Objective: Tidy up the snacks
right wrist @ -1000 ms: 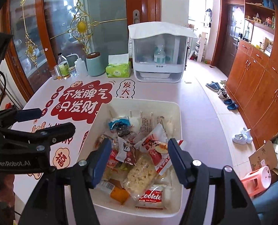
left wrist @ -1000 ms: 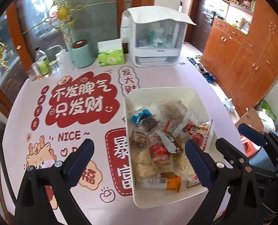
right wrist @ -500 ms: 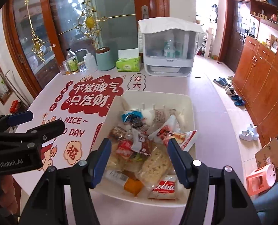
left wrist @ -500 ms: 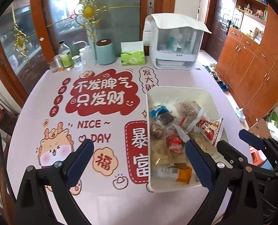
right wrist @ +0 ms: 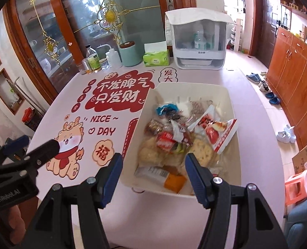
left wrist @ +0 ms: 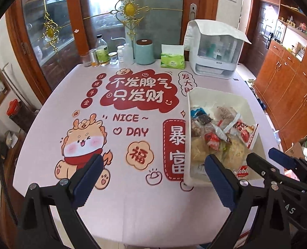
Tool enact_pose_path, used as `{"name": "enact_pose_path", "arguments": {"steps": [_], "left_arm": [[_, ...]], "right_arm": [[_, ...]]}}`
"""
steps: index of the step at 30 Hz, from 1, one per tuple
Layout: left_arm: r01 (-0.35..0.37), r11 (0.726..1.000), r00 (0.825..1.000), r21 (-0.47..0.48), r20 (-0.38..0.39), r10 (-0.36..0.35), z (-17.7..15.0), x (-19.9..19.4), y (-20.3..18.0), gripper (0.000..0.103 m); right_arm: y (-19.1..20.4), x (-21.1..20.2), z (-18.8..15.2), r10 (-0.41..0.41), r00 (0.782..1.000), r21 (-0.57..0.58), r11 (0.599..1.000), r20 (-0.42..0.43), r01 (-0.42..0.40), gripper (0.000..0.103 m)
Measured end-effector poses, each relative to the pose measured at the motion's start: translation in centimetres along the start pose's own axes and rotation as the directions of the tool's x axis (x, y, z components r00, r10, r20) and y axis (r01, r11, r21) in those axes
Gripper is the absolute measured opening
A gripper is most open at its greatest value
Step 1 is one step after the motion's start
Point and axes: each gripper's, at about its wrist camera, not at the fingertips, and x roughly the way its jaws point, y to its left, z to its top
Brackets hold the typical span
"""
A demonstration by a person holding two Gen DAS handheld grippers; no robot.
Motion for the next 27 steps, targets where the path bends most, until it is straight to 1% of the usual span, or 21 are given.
{"name": "enact_pose_path", "arguments": {"steps": [5, 11, 18, 27], "left_arm": [[-0.020, 1.000, 1.000, 0.011, 0.000, 0.020, -1.1, -0.6, 0.0, 0.098], [-0.033, 0.999, 0.999, 0.011, -0.001, 0.033, -1.5, -0.8, 0.3, 0.098], [-0.034, 0.999, 0.999, 0.032, 0.009, 0.034, -1.8, -1.1, -0.2, 0.098], [-0.038, 0.999, 0.999, 0.009, -0.010, 0.038, -1.9, -0.9, -0.1, 0.098]], "right_arm": [[1.4, -1.4, -0.8, -0.017, 1.000, -0.014, 1.000, 0.016, 0.017, 0.063], [2.1, -1.5, -1.6, -0.037, 0.999, -0.009, 0.999, 0.000, 0.037, 0.063], [1.7, -1.6, -2.1, -0.046, 0.999, 0.018, 0.999, -0.006, 0.046, 0.063], [1.8, -1.5, -2.2, -0.047, 0.999, 0.004, 0.999, -0.002, 0.047, 0.063]]}}
